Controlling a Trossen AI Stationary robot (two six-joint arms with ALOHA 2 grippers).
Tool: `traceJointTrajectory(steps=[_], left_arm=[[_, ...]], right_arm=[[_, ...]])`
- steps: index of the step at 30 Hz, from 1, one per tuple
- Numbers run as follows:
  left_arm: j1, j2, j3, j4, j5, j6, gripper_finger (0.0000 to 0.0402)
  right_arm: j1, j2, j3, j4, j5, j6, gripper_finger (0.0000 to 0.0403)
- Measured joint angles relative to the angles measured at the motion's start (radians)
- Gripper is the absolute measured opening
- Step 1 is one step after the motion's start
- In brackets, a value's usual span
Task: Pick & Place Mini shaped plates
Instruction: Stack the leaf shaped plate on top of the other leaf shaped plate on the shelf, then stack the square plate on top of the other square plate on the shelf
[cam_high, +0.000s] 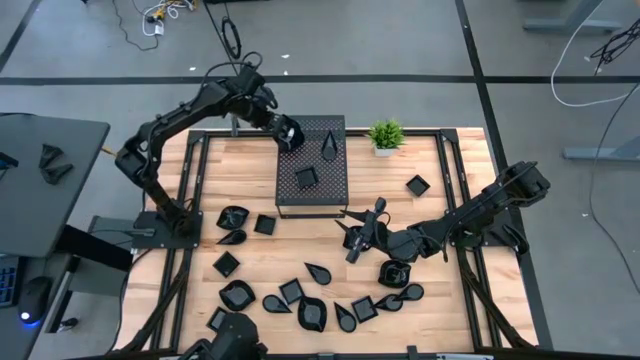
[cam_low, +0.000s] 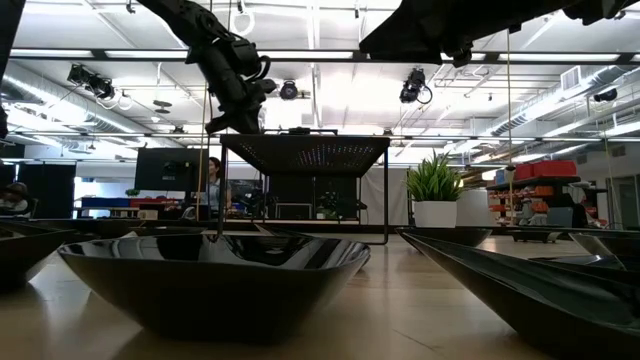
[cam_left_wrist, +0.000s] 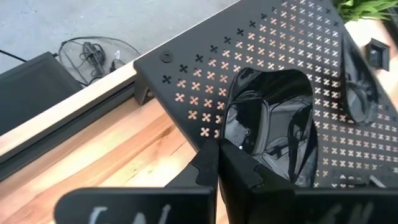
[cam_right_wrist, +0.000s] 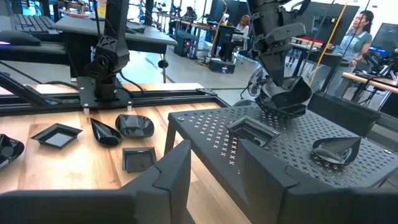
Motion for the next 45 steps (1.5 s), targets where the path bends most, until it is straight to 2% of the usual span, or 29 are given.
traceJointTrajectory(steps=[7,17,23,27,31,33,41,45], left_arm=[[-0.001,0.000,0.000,0.002,0.035,0.003,0.0018],[0.025,-0.002,0.008,0.007,0.033,0.026,0.0105],[0.005,-0.062,0.054,-0.017,0.040,0.104,0.0114],[-0.105,-0.170,-0.004,-0.026,-0.058,0.150,0.0099],[-0.274,-0.303,-0.131,0.038,-0.193,0.157,0.0080],[-0.358,-0.374,-0.211,0.100,-0.224,0.148,0.0073],[-0.656,-0.632,-0.482,0.310,-0.253,-0.026,0.0062],[-0.825,-0.730,-0.561,0.363,-0.359,-0.140,0.0062]], right_arm=[[0.000,0.000,0.000,0.000,0.000,0.002,0.0135],[0.000,0.000,0.000,-0.001,0.000,0.003,0.0135],[0.000,0.000,0.000,-0.021,0.001,0.000,0.0135],[0.000,0.000,0.000,-0.038,0.001,0.048,0.0135],[0.018,0.000,0.000,-0.038,0.002,0.118,0.0135],[0.027,0.000,0.000,-0.038,0.002,0.166,0.0135],[0.099,-0.057,0.000,-0.027,-0.044,0.279,0.0135],[0.166,-0.107,0.000,-0.027,-0.074,0.313,0.0135]])
